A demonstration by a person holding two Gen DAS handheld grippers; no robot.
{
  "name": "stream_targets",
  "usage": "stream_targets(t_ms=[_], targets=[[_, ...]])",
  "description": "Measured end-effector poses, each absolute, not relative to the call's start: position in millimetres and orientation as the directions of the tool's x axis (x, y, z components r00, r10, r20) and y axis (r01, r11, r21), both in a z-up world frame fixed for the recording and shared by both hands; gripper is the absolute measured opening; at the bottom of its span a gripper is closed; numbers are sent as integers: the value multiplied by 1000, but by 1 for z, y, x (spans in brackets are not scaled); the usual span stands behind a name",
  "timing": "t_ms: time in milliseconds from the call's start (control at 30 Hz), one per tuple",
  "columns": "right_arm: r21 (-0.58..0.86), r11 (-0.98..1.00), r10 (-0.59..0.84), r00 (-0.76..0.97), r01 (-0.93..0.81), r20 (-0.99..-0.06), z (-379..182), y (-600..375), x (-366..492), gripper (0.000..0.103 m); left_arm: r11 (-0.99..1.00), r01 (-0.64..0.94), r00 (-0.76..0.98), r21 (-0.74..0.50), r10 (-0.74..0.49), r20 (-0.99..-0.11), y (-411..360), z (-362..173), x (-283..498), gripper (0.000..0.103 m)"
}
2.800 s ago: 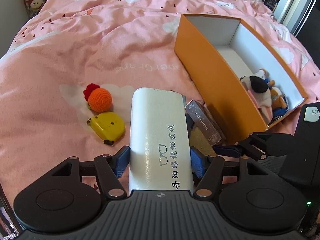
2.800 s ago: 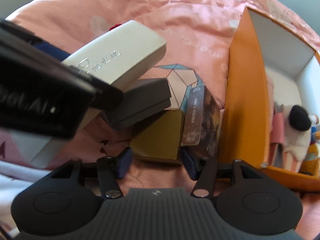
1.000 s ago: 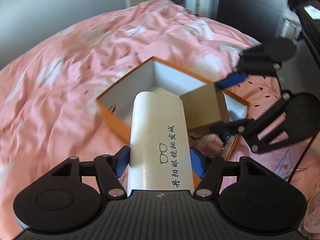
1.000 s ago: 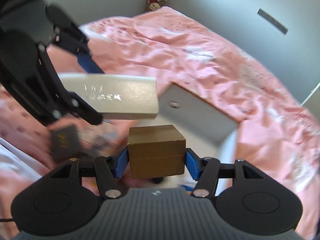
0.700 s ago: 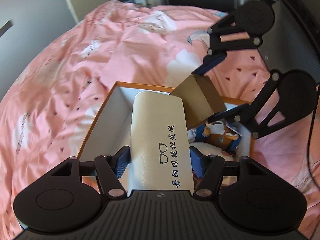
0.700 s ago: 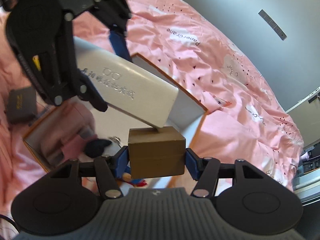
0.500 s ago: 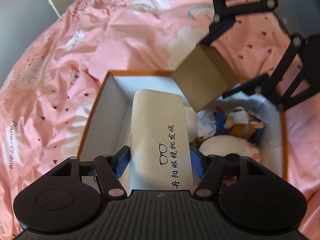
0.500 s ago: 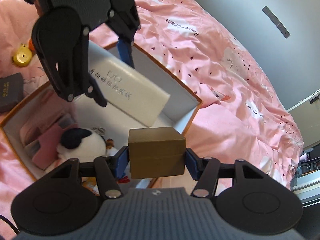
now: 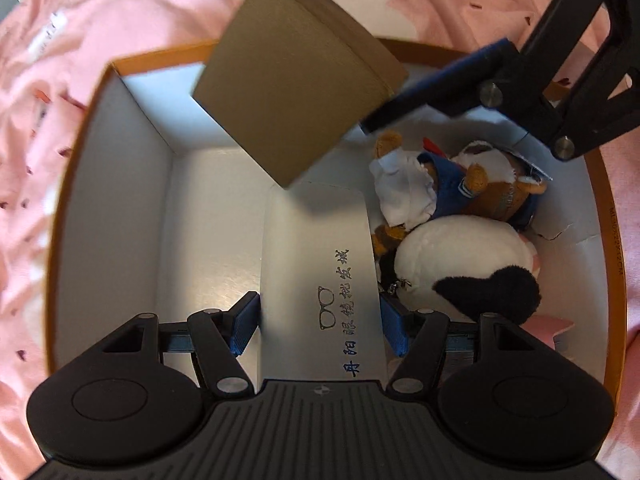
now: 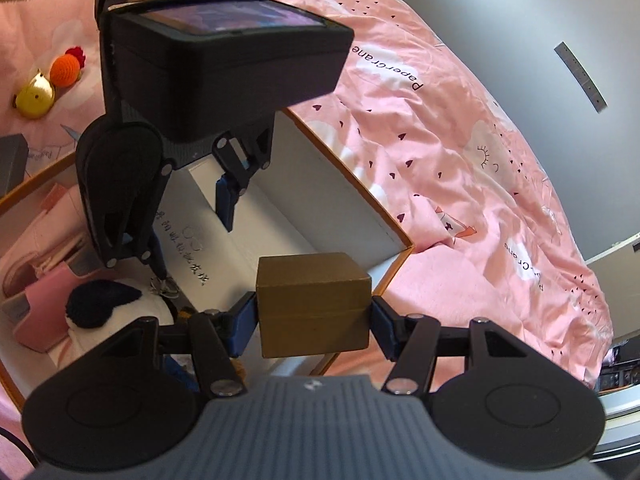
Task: Organize objects
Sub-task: 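Carry the white case and brown box over the orange box with both grippers, then lower both items into the orange box and open both grippers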
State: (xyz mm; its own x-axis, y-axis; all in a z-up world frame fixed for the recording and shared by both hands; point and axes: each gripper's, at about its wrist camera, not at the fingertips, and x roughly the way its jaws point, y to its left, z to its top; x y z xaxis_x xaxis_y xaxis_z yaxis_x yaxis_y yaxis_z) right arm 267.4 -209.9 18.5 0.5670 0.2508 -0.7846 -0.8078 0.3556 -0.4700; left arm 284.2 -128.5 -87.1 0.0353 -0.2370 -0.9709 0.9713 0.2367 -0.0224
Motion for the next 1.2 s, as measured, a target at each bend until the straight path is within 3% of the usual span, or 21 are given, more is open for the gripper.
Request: stream_targets(t_ms=[200,533,900,1200], targets=[[-483,286,255,552,-828,-794,12,-211,271,61,242,969,8,-41,-194,-981,-125,-104,283,73],[-552,-22,167,542,-833,-824,-4,-195,264,61,270,962,35,-28,-226,-974,-109,-93,280,73],[-438,-304,-47,472,-846,-880,-40,-170,263,61,328,944,69,-21,-259,-963,-78,-101,271,59],[-290,-338,-81,335,-895,-939,-43,-160,288,62,319,947,56,-39,-283,-957,-59,-102,270,59]])
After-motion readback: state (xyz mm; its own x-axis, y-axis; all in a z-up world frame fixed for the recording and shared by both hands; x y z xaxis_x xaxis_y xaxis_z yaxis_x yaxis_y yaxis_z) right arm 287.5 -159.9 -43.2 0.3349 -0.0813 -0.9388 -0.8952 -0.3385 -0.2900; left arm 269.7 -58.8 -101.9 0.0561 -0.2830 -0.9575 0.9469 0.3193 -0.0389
